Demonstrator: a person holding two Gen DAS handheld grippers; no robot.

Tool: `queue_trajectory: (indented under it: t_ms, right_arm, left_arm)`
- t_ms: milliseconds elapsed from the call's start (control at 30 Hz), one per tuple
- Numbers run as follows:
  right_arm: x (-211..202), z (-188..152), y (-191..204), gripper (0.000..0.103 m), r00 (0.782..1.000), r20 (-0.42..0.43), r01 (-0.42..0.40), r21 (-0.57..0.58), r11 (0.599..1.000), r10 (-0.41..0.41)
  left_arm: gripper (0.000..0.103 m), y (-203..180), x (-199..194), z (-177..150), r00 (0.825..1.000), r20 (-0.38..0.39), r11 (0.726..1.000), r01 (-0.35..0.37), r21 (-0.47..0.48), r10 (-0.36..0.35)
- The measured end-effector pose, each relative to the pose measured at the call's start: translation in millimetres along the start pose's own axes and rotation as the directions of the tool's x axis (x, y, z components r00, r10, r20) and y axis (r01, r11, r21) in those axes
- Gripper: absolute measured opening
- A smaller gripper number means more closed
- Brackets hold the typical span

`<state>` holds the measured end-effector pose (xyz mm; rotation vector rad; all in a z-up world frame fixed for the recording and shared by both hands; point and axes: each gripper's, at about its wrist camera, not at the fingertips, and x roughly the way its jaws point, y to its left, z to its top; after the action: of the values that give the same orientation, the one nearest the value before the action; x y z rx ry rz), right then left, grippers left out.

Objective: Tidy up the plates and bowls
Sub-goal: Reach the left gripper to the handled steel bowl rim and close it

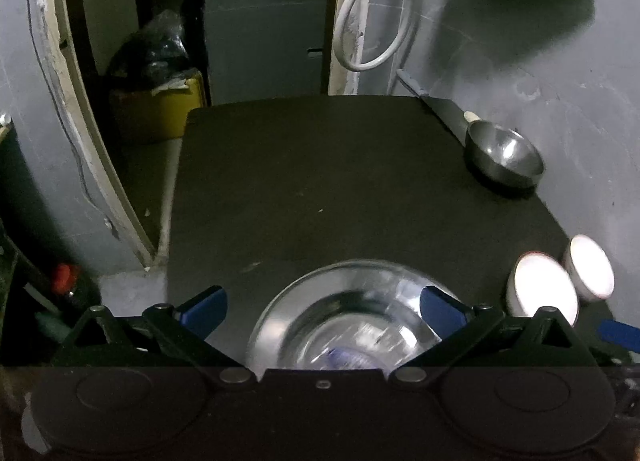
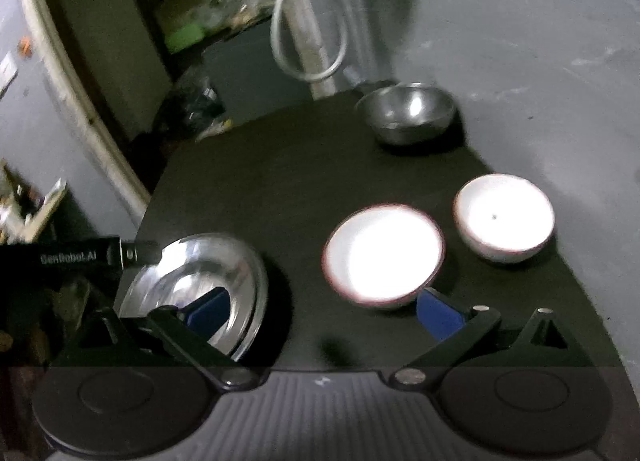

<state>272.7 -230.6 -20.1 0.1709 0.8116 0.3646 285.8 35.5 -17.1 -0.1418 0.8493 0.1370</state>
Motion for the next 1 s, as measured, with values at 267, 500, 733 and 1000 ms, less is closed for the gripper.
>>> queue_trajectory:
  t_ms: [267, 500, 733, 1000]
  right_arm:
    - [37.1, 51.8, -42.5, 0.103, 0.993, 0.096, 0.056, 0.182, 0.982, -0.075]
    - [92.4, 93.5, -66.2, 0.102, 0.985, 0.092, 0.112, 0.319, 0.941, -0.148]
    - [127.5, 107.0, -85.0, 0.091, 0.974, 0.101, 0.145, 0.419, 0.896, -0.205]
    - [151.1, 113.1, -84.2, 0.080, 0.967, 0.101, 0.167, 0.440, 0.882, -0.234]
  left_arm:
    - [0.102, -42.5, 44.2, 70.3, 0.996, 0.057, 0.997, 0.070, 0.039, -0.072]
    - [0.102, -85.0, 112.1, 145.6, 0.993, 0.034, 0.993, 0.109, 0.040, -0.111]
    - [0.102, -122.6, 178.2, 179.9, 0.987, -0.025, 0.985, 0.159, 0.062, -0.157]
    - [0.087, -144.3, 220.7, 176.3, 0.972, -0.123, 0.970, 0.213, 0.114, -0.199]
